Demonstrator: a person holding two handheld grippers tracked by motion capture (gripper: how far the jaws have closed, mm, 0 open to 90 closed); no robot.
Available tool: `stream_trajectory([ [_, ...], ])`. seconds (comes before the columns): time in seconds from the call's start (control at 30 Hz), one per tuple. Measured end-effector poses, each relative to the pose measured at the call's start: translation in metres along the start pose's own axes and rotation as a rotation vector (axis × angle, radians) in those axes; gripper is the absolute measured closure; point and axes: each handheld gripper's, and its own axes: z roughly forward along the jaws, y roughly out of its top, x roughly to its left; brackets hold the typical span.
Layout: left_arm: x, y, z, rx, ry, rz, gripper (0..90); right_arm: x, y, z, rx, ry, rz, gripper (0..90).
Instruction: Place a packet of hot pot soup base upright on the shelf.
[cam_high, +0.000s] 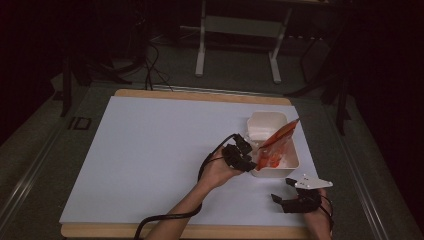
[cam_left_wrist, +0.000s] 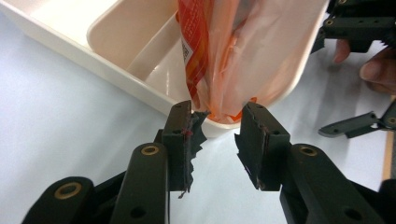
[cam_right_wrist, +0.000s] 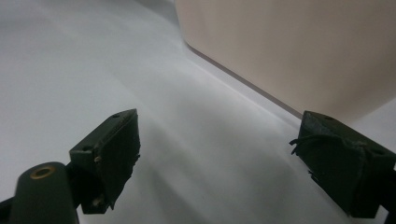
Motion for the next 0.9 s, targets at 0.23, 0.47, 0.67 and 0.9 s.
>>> stream_trajectory([
  [0.23,0.007,-0.007,-0.028,-0.099,-0.012,-0.046,63.4,0.000,0.000,0.000,-0.003,0.001,0.001,13.3],
  [0.47,0.016,-0.030,-0.060,-0.168,0.004,-0.100,62.2,-0.001,0.000,-0.001,-0.007,0.000,0.005,13.3],
  [0.67,0.027,-0.063,-0.086,-0.220,0.037,-0.157,61.7,-0.001,-0.001,-0.002,-0.015,-0.003,0.010,13.3],
  [0.9,0.038,-0.116,-0.113,-0.207,0.202,-0.191,61.0,-0.001,-0.001,-0.002,-0.019,-0.005,0.010,13.3],
])
